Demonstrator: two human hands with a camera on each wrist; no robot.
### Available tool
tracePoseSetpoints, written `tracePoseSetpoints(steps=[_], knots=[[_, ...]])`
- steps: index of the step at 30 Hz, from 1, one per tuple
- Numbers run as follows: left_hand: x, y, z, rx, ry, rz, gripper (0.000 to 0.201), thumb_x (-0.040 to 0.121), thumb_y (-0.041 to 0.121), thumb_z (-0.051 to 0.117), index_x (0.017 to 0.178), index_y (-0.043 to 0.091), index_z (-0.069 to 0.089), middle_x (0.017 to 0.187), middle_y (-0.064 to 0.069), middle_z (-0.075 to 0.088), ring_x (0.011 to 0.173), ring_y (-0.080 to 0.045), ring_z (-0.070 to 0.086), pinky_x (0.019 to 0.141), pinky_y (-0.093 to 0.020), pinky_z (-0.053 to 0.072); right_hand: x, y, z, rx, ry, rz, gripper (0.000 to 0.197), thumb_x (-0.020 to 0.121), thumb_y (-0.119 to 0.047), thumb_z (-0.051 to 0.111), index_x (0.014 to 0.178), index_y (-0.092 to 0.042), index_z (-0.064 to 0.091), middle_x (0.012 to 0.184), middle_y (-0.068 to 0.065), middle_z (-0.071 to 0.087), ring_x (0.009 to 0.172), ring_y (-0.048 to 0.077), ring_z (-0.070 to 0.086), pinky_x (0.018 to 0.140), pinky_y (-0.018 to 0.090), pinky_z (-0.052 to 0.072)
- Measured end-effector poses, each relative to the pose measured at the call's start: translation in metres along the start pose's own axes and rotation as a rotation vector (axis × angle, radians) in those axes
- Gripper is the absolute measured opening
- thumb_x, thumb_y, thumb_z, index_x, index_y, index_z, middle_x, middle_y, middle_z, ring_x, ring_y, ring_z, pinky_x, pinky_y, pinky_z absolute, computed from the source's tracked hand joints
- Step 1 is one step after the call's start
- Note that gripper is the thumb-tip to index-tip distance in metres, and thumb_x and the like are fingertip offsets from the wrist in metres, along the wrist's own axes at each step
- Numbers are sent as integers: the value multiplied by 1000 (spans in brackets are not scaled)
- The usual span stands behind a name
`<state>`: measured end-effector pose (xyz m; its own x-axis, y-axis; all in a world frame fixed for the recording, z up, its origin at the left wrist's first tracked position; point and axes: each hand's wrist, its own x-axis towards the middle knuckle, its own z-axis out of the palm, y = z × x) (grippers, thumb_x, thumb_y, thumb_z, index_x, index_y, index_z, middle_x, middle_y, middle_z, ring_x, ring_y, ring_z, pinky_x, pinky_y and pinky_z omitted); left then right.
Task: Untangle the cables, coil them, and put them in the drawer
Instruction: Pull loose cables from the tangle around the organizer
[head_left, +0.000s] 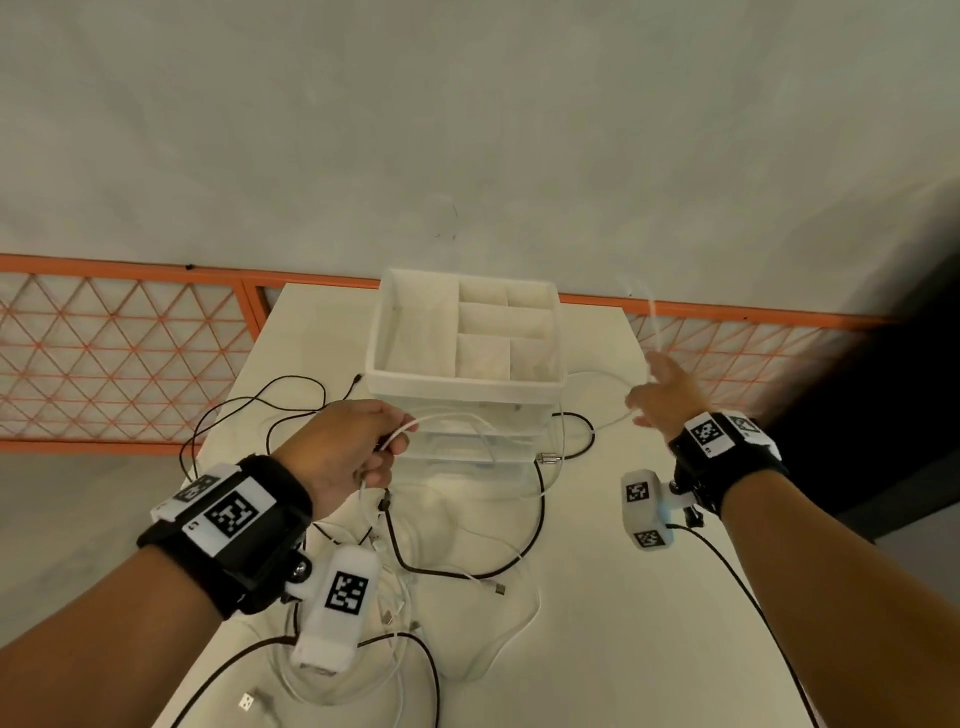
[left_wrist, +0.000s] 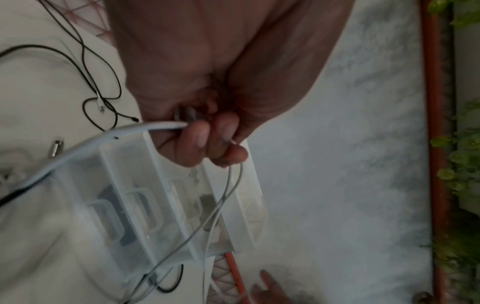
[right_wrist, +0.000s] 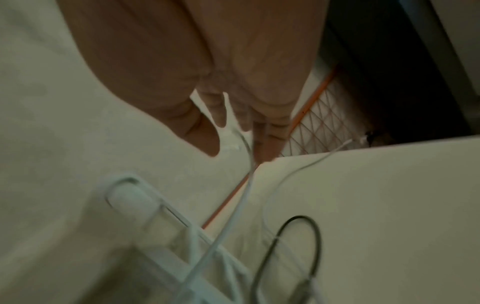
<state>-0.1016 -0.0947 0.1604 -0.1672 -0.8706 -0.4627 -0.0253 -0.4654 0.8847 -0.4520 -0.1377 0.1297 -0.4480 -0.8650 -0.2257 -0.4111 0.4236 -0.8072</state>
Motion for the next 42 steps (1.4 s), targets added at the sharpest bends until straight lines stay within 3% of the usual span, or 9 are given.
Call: tracePoseSetpoints(steps=[3, 8, 11, 16, 23, 27, 33, 38, 42], knots=[[-3, 1, 4, -62, -47, 3, 22, 103, 8, 43, 94, -1, 61, 67, -11, 56, 44, -12, 37, 39, -22, 33, -26, 1, 6, -355, 64, -78, 48, 89, -15, 63, 136, -24, 58, 145, 7, 55, 125, 29, 57, 88, 30, 44], [-3, 3, 16, -97, -126, 19, 22, 103, 6, 43, 96, -3, 62, 69, -15, 66, 44, -13, 44, 43, -25, 40, -110, -45, 53, -54, -239, -573, 29, 85, -19, 77, 107, -37, 70, 107, -15, 68, 63, 17, 62, 64, 21, 54], [-6, 4, 20, -124, -209, 35, 21, 102, 5, 43, 97, -3, 62, 69, -14, 64, 44, -13, 46, 46, -25, 42, -131, -58, 82, -206, -204, -805, 13, 85, -21, 77, 97, -24, 75, 91, -10, 67, 59, 3, 55, 60, 8, 40], [-12, -8, 0, -90, -268, 80, 20, 103, 9, 43, 101, 3, 62, 66, -6, 58, 60, -20, 56, 71, -36, 44, -112, -58, 68, -49, -28, -569, 8, 88, -22, 76, 80, -24, 74, 72, -11, 69, 62, 9, 64, 64, 21, 49], [-23, -27, -25, 16, -349, 95, 22, 103, 30, 46, 104, 19, 64, 72, -3, 55, 86, -20, 65, 85, -53, 50, -102, -37, 58, -71, 143, -443, 17, 87, -27, 75, 75, -36, 67, 95, -6, 66, 71, 15, 63, 81, 39, 57], [-28, -23, -21, 34, -277, 158, 25, 104, 30, 45, 103, 18, 67, 68, 0, 43, 60, -14, 42, 56, -30, 49, -127, -32, 78, -127, -286, -506, 34, 80, -25, 81, 103, -46, 67, 73, -10, 44, 59, 6, 41, 63, 18, 40], [-41, -3, -27, 251, -246, 376, 31, 103, 29, 45, 101, 7, 67, 64, 3, 31, 54, -11, 29, 56, -27, 32, -121, 1, 100, -674, -496, -320, 28, 92, -45, 64, 74, -26, 73, 79, -5, 69, 81, 16, 65, 73, 26, 46], [-48, -15, -56, 558, -174, 290, 31, 102, 32, 48, 95, 16, 73, 62, 9, 40, 46, -4, 33, 48, -18, 31, -74, 30, 54, -372, -13, -49, 6, 79, -28, 68, 76, -23, 70, 85, 8, 76, 84, 35, 73, 81, 48, 61], [-34, -62, -48, 945, -179, 115, 34, 104, 24, 39, 82, 17, 64, 72, 2, 58, 52, -7, 49, 52, -18, 37, -77, 18, 50, -169, 162, -198, 24, 87, -18, 70, 107, -29, 66, 113, -3, 74, 95, 22, 69, 89, 33, 51]])
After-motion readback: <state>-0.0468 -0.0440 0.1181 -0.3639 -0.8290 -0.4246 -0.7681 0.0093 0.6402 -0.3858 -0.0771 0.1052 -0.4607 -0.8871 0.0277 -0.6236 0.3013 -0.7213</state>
